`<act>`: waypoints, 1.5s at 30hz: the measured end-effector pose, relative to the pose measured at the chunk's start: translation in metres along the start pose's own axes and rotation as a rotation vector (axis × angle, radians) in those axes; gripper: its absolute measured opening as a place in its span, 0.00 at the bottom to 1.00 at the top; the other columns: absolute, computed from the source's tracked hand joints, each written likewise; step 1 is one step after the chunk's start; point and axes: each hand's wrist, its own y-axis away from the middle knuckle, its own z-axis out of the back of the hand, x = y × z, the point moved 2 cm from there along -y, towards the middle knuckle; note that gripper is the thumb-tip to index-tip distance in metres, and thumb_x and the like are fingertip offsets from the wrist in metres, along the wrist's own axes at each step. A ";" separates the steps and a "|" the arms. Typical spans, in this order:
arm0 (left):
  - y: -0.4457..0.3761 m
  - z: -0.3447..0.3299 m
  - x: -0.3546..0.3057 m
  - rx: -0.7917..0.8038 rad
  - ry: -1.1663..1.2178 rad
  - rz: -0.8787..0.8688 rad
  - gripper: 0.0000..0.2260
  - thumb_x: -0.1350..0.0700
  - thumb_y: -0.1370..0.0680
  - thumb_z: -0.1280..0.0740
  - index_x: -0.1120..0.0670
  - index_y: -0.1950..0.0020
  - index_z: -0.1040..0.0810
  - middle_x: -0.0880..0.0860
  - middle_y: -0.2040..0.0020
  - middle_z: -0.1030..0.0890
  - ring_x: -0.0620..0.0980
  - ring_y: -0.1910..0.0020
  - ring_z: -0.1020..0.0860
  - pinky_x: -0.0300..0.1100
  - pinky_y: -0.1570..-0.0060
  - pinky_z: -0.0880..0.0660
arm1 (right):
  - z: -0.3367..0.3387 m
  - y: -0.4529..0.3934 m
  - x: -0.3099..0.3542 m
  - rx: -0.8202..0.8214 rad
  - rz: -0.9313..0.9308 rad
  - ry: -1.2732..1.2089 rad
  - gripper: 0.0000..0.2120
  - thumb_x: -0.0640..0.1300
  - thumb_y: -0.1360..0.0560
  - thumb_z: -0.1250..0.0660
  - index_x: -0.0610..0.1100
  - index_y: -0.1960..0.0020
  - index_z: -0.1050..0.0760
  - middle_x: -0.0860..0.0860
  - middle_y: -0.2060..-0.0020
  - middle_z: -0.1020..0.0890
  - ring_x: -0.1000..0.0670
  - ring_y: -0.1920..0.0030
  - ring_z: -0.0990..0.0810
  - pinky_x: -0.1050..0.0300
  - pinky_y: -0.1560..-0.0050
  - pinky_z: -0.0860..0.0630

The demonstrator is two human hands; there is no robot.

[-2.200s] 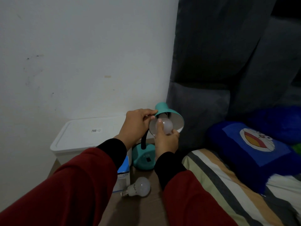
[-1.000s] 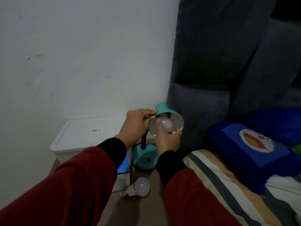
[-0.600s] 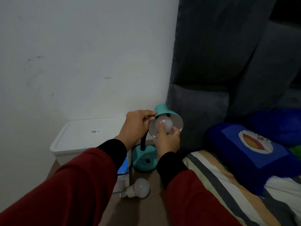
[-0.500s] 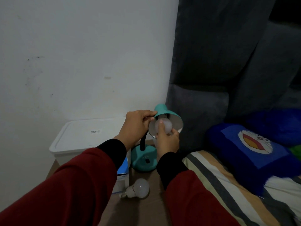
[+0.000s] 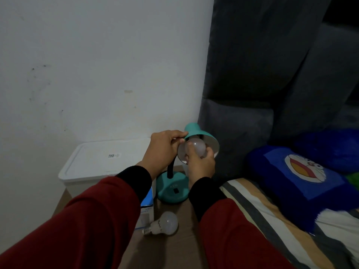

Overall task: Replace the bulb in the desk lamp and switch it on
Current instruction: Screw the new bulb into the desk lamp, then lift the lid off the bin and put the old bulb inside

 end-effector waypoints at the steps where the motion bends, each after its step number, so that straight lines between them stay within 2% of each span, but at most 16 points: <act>1: 0.000 0.000 0.000 0.000 0.003 0.001 0.12 0.63 0.24 0.33 0.56 0.43 0.19 0.56 0.45 0.16 0.41 0.51 0.23 0.11 0.53 0.37 | -0.002 -0.001 -0.001 -0.003 -0.005 -0.024 0.33 0.54 0.31 0.29 0.50 0.29 0.35 0.45 0.37 0.23 0.44 0.42 0.20 0.48 0.40 0.22; 7: -0.002 -0.001 0.001 -0.003 0.013 0.008 0.12 0.64 0.24 0.33 0.56 0.42 0.19 0.56 0.45 0.16 0.40 0.51 0.24 0.10 0.54 0.37 | -0.006 -0.006 -0.006 0.029 -0.068 -0.082 0.35 0.56 0.30 0.31 0.50 0.27 0.37 0.43 0.37 0.23 0.43 0.41 0.20 0.46 0.39 0.23; 12: 0.002 -0.001 -0.001 -0.018 0.028 0.004 0.12 0.63 0.24 0.33 0.56 0.42 0.19 0.57 0.45 0.16 0.40 0.50 0.24 0.11 0.53 0.37 | -0.002 -0.007 -0.004 0.101 -0.024 0.022 0.35 0.60 0.34 0.31 0.42 0.33 0.30 0.45 0.44 0.21 0.43 0.42 0.21 0.45 0.39 0.24; 15: 0.004 0.001 -0.003 -0.018 0.013 0.005 0.12 0.62 0.24 0.33 0.56 0.42 0.19 0.57 0.45 0.17 0.46 0.47 0.21 0.18 0.49 0.35 | 0.002 -0.011 -0.003 0.131 -0.009 0.188 0.45 0.66 0.45 0.31 0.42 0.35 0.28 0.44 0.42 0.20 0.42 0.42 0.21 0.44 0.39 0.24; 19: 0.006 0.003 -0.008 0.014 0.027 0.020 0.12 0.63 0.24 0.34 0.57 0.41 0.20 0.57 0.44 0.17 0.50 0.44 0.20 0.23 0.45 0.36 | 0.014 -0.010 0.013 0.164 0.043 0.447 0.33 0.54 0.32 0.28 0.39 0.33 0.31 0.41 0.39 0.22 0.40 0.40 0.23 0.47 0.39 0.24; 22: 0.007 0.005 -0.010 0.041 0.001 0.027 0.14 0.61 0.23 0.34 0.56 0.38 0.22 0.57 0.45 0.17 0.51 0.45 0.19 0.22 0.47 0.36 | 0.020 -0.013 0.018 0.185 0.075 0.593 0.30 0.49 0.30 0.29 0.38 0.33 0.32 0.39 0.38 0.24 0.40 0.39 0.24 0.53 0.43 0.25; 24: 0.008 0.008 -0.010 0.069 -0.026 0.052 0.16 0.59 0.23 0.35 0.54 0.34 0.26 0.57 0.45 0.17 0.51 0.46 0.19 0.23 0.49 0.36 | 0.023 -0.010 0.023 0.203 0.118 0.721 0.29 0.48 0.29 0.30 0.37 0.33 0.32 0.39 0.37 0.24 0.40 0.38 0.24 0.54 0.43 0.26; 28: 0.015 0.015 -0.006 0.151 -0.092 0.158 0.18 0.54 0.22 0.35 0.53 0.32 0.29 0.57 0.42 0.19 0.51 0.42 0.21 0.32 0.44 0.32 | 0.031 -0.003 0.030 0.239 0.191 1.008 0.23 0.49 0.27 0.33 0.36 0.38 0.25 0.38 0.40 0.22 0.39 0.40 0.23 0.60 0.51 0.28; 33: 0.026 0.030 -0.001 0.327 -0.329 0.220 0.20 0.50 0.22 0.36 0.53 0.31 0.30 0.57 0.37 0.22 0.55 0.37 0.26 0.43 0.37 0.30 | 0.038 0.009 0.037 0.314 0.230 1.278 0.21 0.49 0.27 0.34 0.36 0.40 0.25 0.38 0.39 0.23 0.40 0.40 0.22 0.55 0.46 0.25; 39: 0.043 0.061 0.019 0.503 -0.601 0.339 0.22 0.47 0.22 0.37 0.53 0.30 0.32 0.56 0.31 0.29 0.55 0.31 0.32 0.48 0.34 0.31 | 0.026 0.026 0.044 0.507 0.242 1.537 0.21 0.50 0.29 0.30 0.38 0.41 0.25 0.42 0.42 0.21 0.43 0.42 0.21 0.57 0.52 0.27; 42: 0.050 0.083 0.034 0.522 -0.668 0.393 0.23 0.46 0.23 0.36 0.53 0.31 0.31 0.56 0.32 0.28 0.55 0.33 0.30 0.47 0.36 0.30 | 0.009 0.040 0.043 0.648 0.292 1.649 0.23 0.52 0.28 0.30 0.37 0.41 0.24 0.42 0.42 0.20 0.43 0.42 0.21 0.58 0.54 0.29; 45: 0.057 0.108 0.050 0.516 -0.716 0.453 0.22 0.46 0.24 0.36 0.54 0.33 0.29 0.56 0.35 0.26 0.55 0.36 0.27 0.47 0.38 0.27 | -0.011 0.051 0.038 0.769 0.338 1.716 0.27 0.56 0.28 0.32 0.41 0.35 0.26 0.44 0.39 0.21 0.44 0.40 0.22 0.55 0.44 0.25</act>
